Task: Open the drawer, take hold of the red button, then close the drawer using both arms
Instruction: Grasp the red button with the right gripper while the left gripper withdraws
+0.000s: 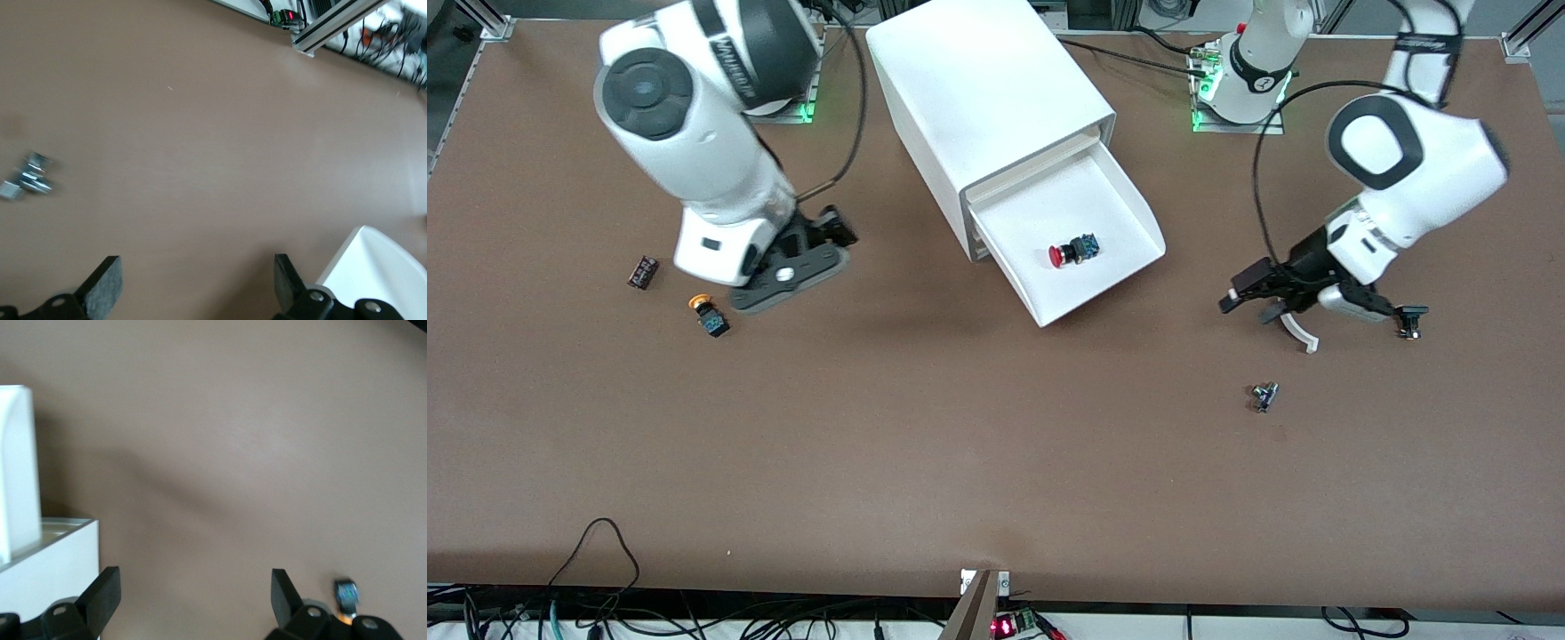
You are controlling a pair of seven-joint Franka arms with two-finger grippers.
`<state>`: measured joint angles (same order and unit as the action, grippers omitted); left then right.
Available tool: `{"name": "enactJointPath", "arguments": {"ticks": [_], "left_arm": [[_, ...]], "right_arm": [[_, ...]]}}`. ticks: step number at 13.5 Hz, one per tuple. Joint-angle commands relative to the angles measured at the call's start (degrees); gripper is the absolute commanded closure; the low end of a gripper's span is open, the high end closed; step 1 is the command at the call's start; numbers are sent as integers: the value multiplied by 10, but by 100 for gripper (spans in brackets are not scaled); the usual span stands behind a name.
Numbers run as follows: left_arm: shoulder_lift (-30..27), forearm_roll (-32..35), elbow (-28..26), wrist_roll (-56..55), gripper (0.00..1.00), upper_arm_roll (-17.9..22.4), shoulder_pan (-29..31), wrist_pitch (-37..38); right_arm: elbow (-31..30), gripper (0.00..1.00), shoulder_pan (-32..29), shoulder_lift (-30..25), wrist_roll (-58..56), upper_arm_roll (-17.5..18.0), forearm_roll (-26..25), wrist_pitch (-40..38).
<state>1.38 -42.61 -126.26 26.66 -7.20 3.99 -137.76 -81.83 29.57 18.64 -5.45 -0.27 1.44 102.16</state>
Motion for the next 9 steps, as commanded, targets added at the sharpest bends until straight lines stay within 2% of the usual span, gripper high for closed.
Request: {"name": "enactJointPath", "arguments": {"ticks": [1,3,5,6,7,9], "left_arm": [[-8,136,102,0,0,60,1,150],[-9,256,184,0,0,69,1,245],[-11,333,245,-4,0,69,0,322],[-12,370,272,-5,0,65,0,364],[-17,399,295,-7,0,62,0,411],[-24,411,324,-50,0,58,-3,469]], "right_arm": [[75,0,5,60,-80,48,8,15],[114,0,6,102,-121,86,8,35],[168,0,6,151,-206,122,3,30],[182,0,7,168,-255,127,5,35],[195,0,14,178,-291,137,5,32],[202,0,36,180,-301,143,-16,27]]}}
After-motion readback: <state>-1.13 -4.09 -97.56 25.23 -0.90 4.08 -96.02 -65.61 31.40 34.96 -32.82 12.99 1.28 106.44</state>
